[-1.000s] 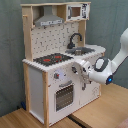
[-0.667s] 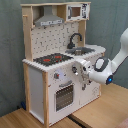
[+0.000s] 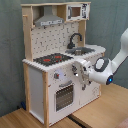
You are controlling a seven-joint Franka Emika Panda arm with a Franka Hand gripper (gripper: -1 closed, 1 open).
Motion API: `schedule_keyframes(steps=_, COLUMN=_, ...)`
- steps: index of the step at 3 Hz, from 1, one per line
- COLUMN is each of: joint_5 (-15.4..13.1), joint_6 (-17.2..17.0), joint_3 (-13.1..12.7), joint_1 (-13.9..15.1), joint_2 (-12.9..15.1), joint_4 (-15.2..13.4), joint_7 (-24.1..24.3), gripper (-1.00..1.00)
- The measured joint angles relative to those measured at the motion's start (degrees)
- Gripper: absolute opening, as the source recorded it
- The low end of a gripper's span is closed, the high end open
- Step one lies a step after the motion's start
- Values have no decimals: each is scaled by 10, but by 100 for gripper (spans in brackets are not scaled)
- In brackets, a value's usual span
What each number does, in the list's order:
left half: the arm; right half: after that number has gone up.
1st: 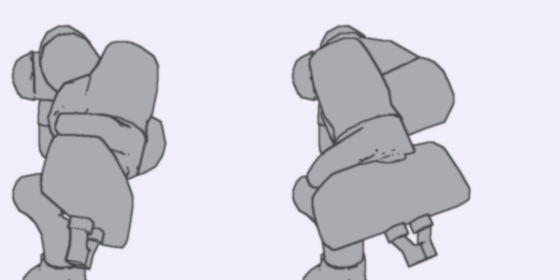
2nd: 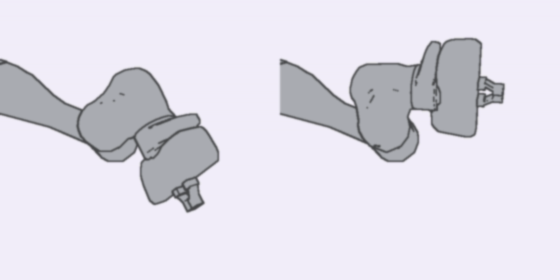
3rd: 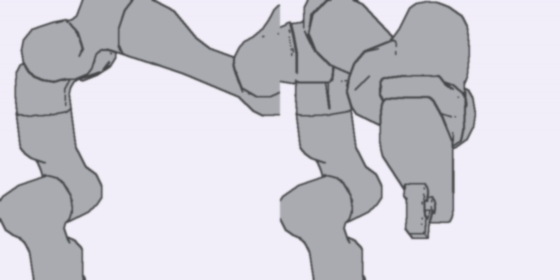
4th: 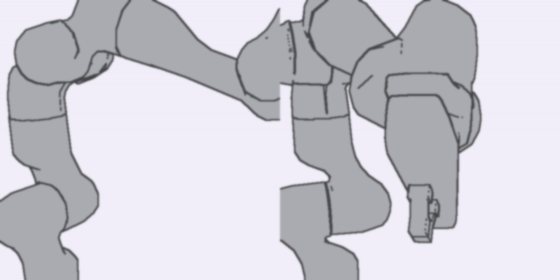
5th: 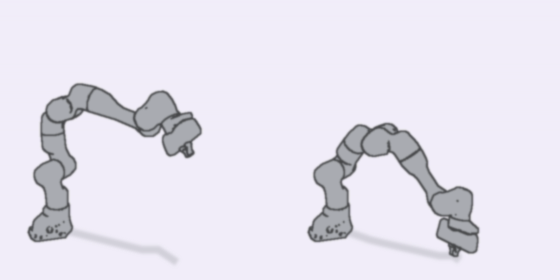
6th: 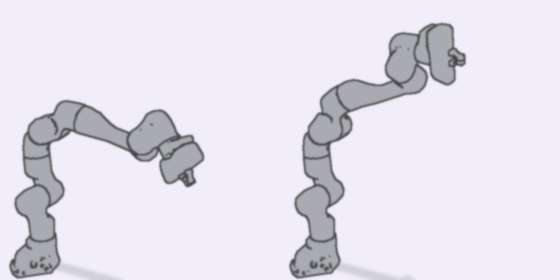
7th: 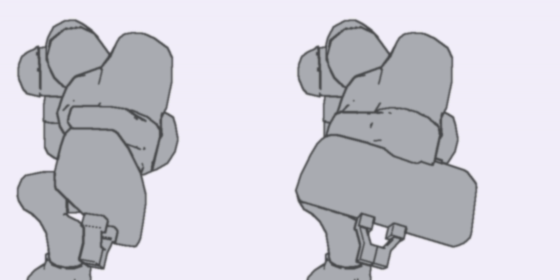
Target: Play with the kitchen
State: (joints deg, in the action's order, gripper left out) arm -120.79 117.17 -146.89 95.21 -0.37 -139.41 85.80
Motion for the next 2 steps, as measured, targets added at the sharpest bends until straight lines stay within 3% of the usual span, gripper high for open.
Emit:
schedule_keyframes(steps=1, joint_5=-20, joint_6=-2, joint_3=-23, joint_1=-7, joint_2=-5, joint_4=17, joint_7=-54, gripper=100)
schedule_keyframes(steps=2, joint_5=-19, joint_6=-3, joint_3=-32, joint_1=-23, joint_2=-41, joint_4=37, joint_7=-92, gripper=100)
